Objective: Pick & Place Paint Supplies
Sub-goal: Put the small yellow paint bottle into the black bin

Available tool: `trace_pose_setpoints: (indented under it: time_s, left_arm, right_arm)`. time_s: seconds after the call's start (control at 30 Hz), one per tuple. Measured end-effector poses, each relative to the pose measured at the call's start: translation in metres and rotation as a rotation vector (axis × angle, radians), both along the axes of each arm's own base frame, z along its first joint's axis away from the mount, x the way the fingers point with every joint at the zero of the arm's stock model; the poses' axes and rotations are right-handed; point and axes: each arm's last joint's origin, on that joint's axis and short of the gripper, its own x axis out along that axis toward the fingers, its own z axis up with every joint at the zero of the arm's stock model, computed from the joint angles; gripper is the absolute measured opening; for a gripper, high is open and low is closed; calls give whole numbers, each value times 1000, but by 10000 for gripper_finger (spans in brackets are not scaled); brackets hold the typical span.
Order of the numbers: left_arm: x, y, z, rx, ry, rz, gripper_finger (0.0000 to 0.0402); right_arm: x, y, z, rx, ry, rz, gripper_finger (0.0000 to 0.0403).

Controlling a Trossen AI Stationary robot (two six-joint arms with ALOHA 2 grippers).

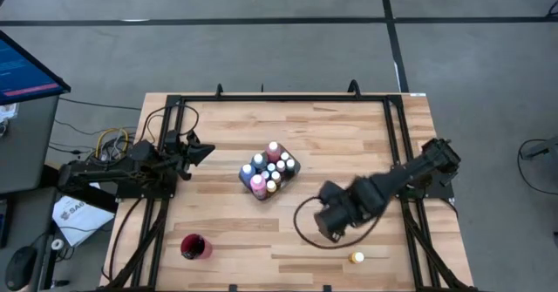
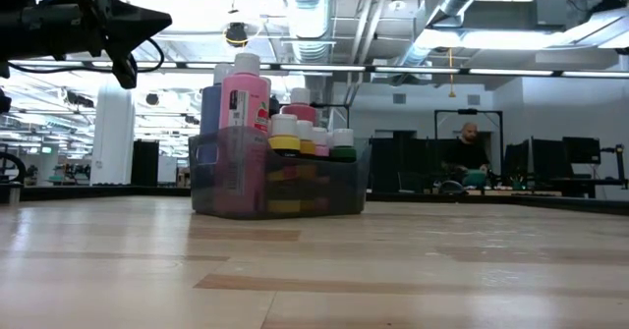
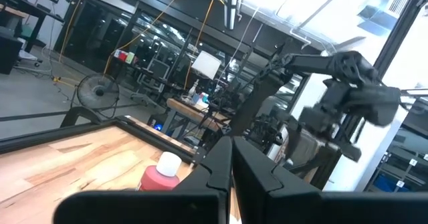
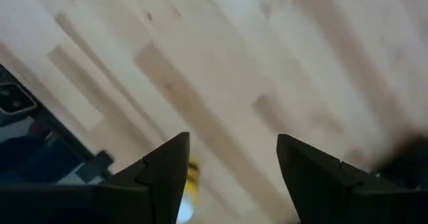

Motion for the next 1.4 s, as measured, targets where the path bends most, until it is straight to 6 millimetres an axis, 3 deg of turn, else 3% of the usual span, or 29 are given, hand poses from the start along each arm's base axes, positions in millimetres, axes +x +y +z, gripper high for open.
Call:
trace_pose_setpoints:
  time_s: [0.3, 0.6, 1.17, 1.4]
  left_arm:
    - [0, 0, 1, 1, -7, 0, 3]
    - [0, 0, 1, 1, -13, 0, 3]
    - [0, 0, 1, 2, -16, 0, 3]
    - [0, 0, 2, 2, -18, 0, 3]
  right_arm:
    - [-22, 40, -38, 107, 143, -200, 230]
    - [-39, 73, -72, 214, 174, -254, 230]
    - [-51, 84, -123, 247, 154, -248, 227]
    - [-51, 84, -124, 255, 174, -252, 168]
